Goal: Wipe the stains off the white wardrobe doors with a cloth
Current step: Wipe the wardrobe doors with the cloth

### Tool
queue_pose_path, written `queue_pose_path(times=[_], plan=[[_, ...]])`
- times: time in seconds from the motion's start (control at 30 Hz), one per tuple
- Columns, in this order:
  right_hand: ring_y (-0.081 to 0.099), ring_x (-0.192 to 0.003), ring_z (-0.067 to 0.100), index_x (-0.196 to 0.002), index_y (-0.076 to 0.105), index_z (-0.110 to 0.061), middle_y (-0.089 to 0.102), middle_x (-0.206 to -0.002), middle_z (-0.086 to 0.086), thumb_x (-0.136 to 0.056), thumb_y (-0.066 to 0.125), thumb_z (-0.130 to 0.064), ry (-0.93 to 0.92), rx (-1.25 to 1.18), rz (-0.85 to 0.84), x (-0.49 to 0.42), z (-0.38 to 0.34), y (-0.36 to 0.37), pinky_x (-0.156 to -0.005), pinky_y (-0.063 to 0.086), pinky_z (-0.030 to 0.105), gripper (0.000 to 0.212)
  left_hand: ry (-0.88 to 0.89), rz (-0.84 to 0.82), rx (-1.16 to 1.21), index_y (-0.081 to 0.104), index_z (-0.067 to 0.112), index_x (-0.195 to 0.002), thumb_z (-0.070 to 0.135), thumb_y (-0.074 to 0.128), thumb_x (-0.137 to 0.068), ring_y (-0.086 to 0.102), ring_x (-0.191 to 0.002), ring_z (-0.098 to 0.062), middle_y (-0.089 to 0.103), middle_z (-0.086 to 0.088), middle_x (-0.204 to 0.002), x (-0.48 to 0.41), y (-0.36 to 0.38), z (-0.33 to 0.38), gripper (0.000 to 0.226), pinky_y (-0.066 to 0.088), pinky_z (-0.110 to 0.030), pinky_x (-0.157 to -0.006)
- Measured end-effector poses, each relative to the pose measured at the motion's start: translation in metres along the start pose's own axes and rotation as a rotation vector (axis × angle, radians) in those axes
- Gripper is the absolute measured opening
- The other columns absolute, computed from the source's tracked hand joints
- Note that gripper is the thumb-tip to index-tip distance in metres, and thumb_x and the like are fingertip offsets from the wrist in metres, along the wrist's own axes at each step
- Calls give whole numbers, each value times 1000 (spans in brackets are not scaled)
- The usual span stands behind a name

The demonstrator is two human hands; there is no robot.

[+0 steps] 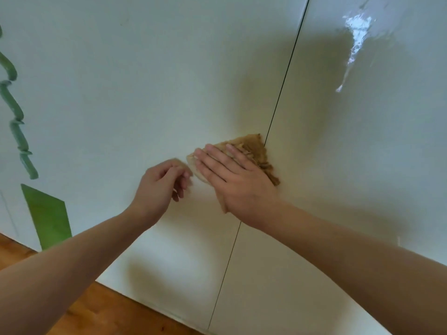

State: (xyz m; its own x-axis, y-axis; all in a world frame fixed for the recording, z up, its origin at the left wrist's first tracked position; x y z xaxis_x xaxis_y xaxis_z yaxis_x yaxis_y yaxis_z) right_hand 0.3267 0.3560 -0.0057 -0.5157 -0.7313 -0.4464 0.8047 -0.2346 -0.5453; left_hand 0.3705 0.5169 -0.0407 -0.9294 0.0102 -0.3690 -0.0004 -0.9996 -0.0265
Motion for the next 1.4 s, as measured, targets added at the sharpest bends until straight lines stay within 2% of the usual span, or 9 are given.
queue_pose_path(times=[0.27, 0.37, 0.63, 0.73, 0.87, 1.0, 1.13, 1.3, 1.4], plan=[[31, -155, 24, -157, 42, -12, 40, -164, 7, -99, 26, -20, -286, 30, -213, 18, -50, 41, -128, 8, 41, 61, 0, 47, 16, 63, -1, -77, 7, 47, -100, 51, -55, -24, 58, -8, -62, 0, -8, -12, 29, 42, -28, -50], [41, -149, 26, -151, 50, -7, 48, -158, 9, -94, 29, -12, -187, -56, -148, 20, -16, 13, -126, 16, 42, 61, -8, 47, 23, 64, 4, -74, 6, 47, -101, 51, -55, -24, 58, -7, -61, 1, -12, -13, 32, 42, -28, -50], [16, -159, 27, -162, 28, -6, 22, -171, 9, -98, 17, -5, 100, -22, 39, -41, -12, 1, -130, 8, 46, 65, 46, 89, -12, 63, 3, -75, 9, 47, -101, 51, -55, -24, 58, -9, -62, -10, -42, 1, 31, 42, -29, -52], [18, -159, 28, -161, 31, -9, 27, -169, 9, -99, 17, -13, -60, -34, -22, -62, -61, 37, -131, 5, 46, 64, 23, 104, -54, 62, 0, -77, 8, 49, -100, 51, -54, -23, 58, -11, -64, -5, -64, -14, 28, 43, -27, -51], [3, -161, 23, -164, 20, -15, 18, -172, 3, -105, 33, -28, -418, -146, -424, -34, -115, 77, -122, -22, 35, 62, -65, -7, -189, 63, -2, -86, 8, 54, -99, 55, -59, -21, 62, -8, -68, 8, -71, -48, 19, 45, -31, -55], [36, -152, 26, -154, 46, -11, 47, -159, 8, -93, 55, -39, -489, -61, -432, -3, -100, 70, -127, -4, 37, 69, -103, -93, -250, 67, 4, -86, 9, 57, -99, 59, -62, -18, 64, -1, -67, 13, -63, -57, 17, 47, -34, -59], [46, -146, 27, -149, 53, -10, 52, -155, 9, -81, 68, -42, -332, 57, -270, 16, -45, 27, -124, 11, 43, 77, -114, -76, -235, 68, 7, -84, 9, 56, -99, 59, -61, -18, 64, -4, -68, 14, -69, -61, 19, 48, -33, -58], [36, -152, 29, -155, 44, -8, 36, -165, 8, -108, 19, -14, -40, 72, -45, 43, 70, -47, -126, 23, 49, 53, -127, -111, -295, 67, 8, -81, 10, 56, -97, 55, -57, -16, 63, -5, -66, 2, -68, -57, 20, 46, -29, -55], [37, -152, 30, -155, 44, -7, 36, -165, 9, -105, 35, -11, 153, 81, 38, 56, 108, -68, -125, 24, 54, 51, -116, -123, -279, 65, 7, -78, 9, 56, -96, 53, -54, -17, 61, -5, -63, -12, -63, -52, 21, 44, -27, -54]])
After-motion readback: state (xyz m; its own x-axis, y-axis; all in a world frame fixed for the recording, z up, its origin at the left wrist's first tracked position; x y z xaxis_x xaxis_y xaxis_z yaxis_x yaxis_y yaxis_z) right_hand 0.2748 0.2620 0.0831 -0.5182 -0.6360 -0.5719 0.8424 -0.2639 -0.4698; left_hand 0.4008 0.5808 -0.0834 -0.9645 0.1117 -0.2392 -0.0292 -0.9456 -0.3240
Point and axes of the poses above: each hand's wrist, its own x-axis away from the middle knuckle, its own y-axis out of the palm, z = x × y, the point moved 6 cm from there along -x, towards the middle knuckle
